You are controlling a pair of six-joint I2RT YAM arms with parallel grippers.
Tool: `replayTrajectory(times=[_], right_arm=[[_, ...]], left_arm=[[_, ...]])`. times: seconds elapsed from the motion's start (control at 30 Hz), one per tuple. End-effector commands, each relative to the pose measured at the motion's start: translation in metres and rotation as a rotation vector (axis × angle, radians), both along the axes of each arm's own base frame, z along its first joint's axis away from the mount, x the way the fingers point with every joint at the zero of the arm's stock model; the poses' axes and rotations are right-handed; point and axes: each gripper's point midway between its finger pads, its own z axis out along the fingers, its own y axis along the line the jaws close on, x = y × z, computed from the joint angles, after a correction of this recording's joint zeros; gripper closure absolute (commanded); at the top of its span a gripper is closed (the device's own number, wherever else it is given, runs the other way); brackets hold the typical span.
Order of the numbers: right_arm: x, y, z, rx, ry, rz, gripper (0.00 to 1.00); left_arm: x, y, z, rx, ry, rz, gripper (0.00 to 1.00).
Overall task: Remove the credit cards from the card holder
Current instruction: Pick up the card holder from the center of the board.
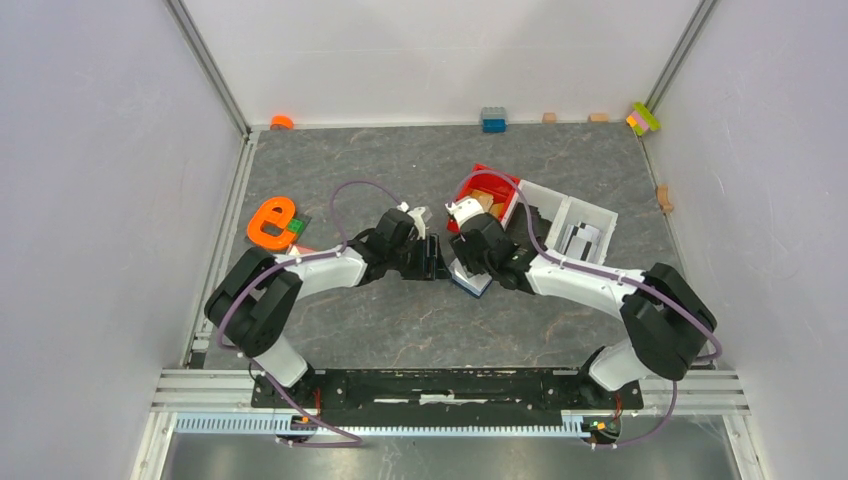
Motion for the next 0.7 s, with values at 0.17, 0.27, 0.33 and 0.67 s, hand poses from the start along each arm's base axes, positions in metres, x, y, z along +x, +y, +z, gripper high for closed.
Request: replayTrajectory(times=[0.17, 0.27, 0.33, 0.67], right_arm=[[0.009, 0.006, -0.012, -0.075, 0.039, 0.016, 0.61], [0.007, 0.013, -0.014, -0.055, 0.056, 0.04, 0.87], [0.006, 0.014, -0.006, -0.019, 0.04, 0.036, 1.0], [-0.006, 0.005, 0.055, 0.386, -0.043, 0.033, 1.0]], left_arm=[[0.012, -0.004, 0.043, -0.069, -0.16, -0.011, 0.36], [0.011, -0.003, 0.047, -0.075, -0.17, -0.008, 0.36], [0.011, -0.002, 0.051, -0.079, -0.181, -0.005, 0.36], [0.007, 0.004, 0.084, -0.163, -0.285, 0.007, 0.36]])
